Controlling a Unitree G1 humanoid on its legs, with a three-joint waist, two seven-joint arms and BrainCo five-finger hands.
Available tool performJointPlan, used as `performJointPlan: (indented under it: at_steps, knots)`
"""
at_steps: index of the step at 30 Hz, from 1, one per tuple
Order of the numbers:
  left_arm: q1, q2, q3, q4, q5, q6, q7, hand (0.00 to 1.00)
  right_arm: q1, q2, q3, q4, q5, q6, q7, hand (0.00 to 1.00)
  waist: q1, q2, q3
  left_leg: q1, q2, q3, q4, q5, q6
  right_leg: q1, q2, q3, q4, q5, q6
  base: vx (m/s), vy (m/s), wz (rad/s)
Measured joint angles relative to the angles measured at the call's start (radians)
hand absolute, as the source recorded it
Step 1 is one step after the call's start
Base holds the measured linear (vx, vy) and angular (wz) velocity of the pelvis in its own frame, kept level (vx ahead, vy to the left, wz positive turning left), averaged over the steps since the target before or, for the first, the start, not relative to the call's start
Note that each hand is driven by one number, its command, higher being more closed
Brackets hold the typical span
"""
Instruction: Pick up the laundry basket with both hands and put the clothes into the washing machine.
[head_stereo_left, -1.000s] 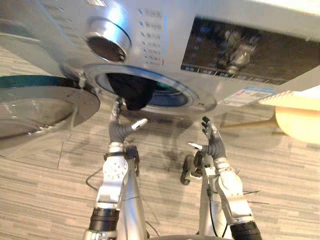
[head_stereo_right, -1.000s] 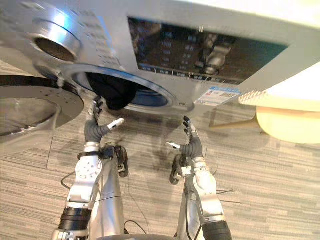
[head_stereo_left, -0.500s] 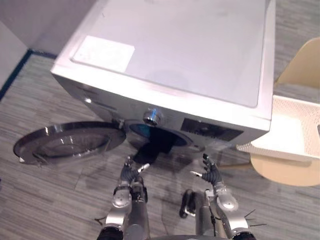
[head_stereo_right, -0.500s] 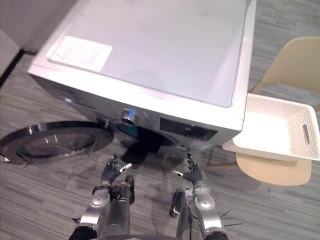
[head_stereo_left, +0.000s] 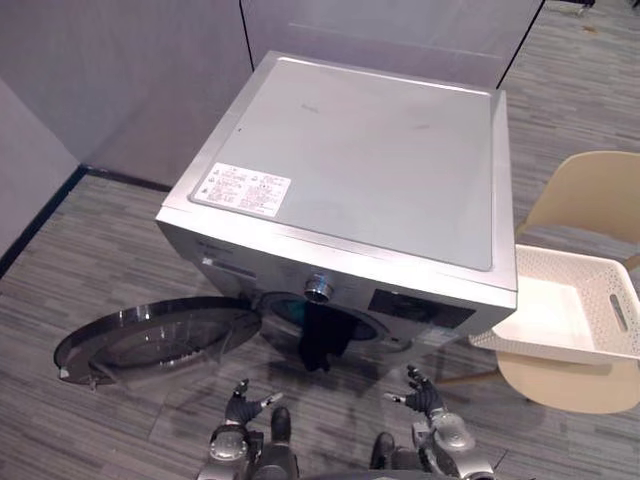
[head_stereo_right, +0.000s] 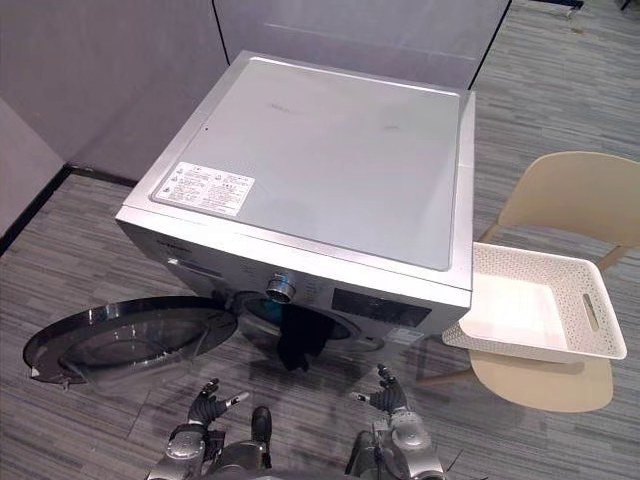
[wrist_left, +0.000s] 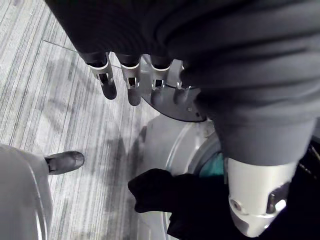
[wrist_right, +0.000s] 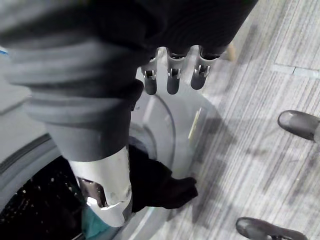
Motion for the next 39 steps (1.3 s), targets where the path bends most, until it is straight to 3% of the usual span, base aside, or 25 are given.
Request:
performJointPlan:
  at_steps: [2, 4, 6, 8, 12, 19, 25, 32, 39]
  knots:
    - [-0.004, 0.0, 0.0, 0.005, -0.002, 0.0, -0.003, 0.0, -0.001, -0.001, 0.0, 0.003, 0.0, 0.0, 0.0, 0.0, 0.0, -0.003, 0.003, -0.001, -0.01, 0.006, 0.007, -0.001, 0.0, -0.007, -0.004, 0.007, 0.011, 0.0, 0.001, -0.03, 0.04, -0.07]
    - [-0.049, 0.012, 0.006, 0.005, -0.021, -0.001, -0.003, 0.0, -0.037, -0.003, 0.0, 0.003, 0.002, 0.0, -0.001, 0.0, -0.001, -0.015, 0.048, -0.075, -0.01, 0.005, 0.121, -0.028, 0.01, -0.06, -0.016, 0.02, 0.075, -0.002, 0.0, -0.11, 0.032, -0.09]
    - [-0.133, 0.021, 0.038, 0.003, -0.066, -0.001, 0.0, 0.0, -0.122, -0.031, 0.0, 0.001, 0.008, -0.002, -0.007, 0.0, -0.003, -0.007, 0.131, -0.243, 0.012, -0.003, 0.355, -0.119, 0.035, -0.19, -0.028, 0.035, 0.226, -0.041, -0.012, -0.22, 0.041, -0.1]
    - [-0.197, 0.028, 0.04, 0.001, -0.112, 0.0, 0.004, 0.0, -0.159, -0.039, 0.0, -0.01, 0.026, -0.001, -0.026, 0.0, -0.003, -0.006, 0.191, -0.332, 0.021, -0.01, 0.482, -0.166, 0.042, -0.272, -0.042, 0.053, 0.338, -0.077, -0.012, -0.31, 0.065, -0.05]
    - [-0.291, 0.004, 0.06, -0.059, -0.232, -0.006, 0.042, 0.0, -0.169, -0.013, -0.018, -0.125, 0.04, -0.001, -0.076, 0.0, 0.0, -0.009, 0.231, -0.582, 0.063, -0.018, 0.775, -0.285, 0.049, -0.515, -0.066, 0.1, 0.608, -0.179, -0.012, -0.3, 0.035, -0.11]
    - [-0.519, -0.055, 0.158, -0.079, -0.314, -0.007, 0.081, 0.0, -0.285, 0.026, -0.059, -0.315, 0.063, -0.004, -0.136, 0.0, -0.003, -0.012, 0.273, -0.94, 0.128, 0.008, 0.956, -0.288, 0.054, -0.901, -0.073, 0.141, 0.794, -0.182, -0.013, -0.21, -0.004, -0.23]
    - [-0.682, -0.051, 0.158, -0.145, -0.388, -0.01, 0.111, 0.0, -0.301, 0.035, -0.067, -0.514, 0.079, -0.016, -0.177, 0.0, -0.007, -0.016, 0.275, -1.223, 0.172, -0.004, 1.121, -0.3, 0.074, -1.196, -0.061, 0.188, 0.949, -0.182, -0.014, -0.08, 0.003, -0.23]
    - [-0.828, -0.013, 0.156, -0.154, -0.383, 0.0, 0.132, 0.0, -0.292, 0.063, -0.071, -0.669, 0.08, -0.057, -0.178, 0.0, -0.038, -0.02, 0.276, -1.406, 0.208, -0.027, 1.302, -0.369, 0.09, -1.38, -0.039, 0.228, 1.095, -0.205, -0.037, 0.0, 0.012, -0.2]
    - [-0.945, 0.018, 0.149, -0.148, -0.32, 0.033, 0.164, 0.0, -0.262, 0.07, -0.061, -0.776, 0.08, -0.092, -0.167, 0.0, -0.059, -0.032, 0.28, -1.496, 0.238, -0.029, 1.408, -0.422, 0.106, -1.477, -0.019, 0.258, 1.175, -0.229, -0.03, 0.02, 0.002, -0.16]
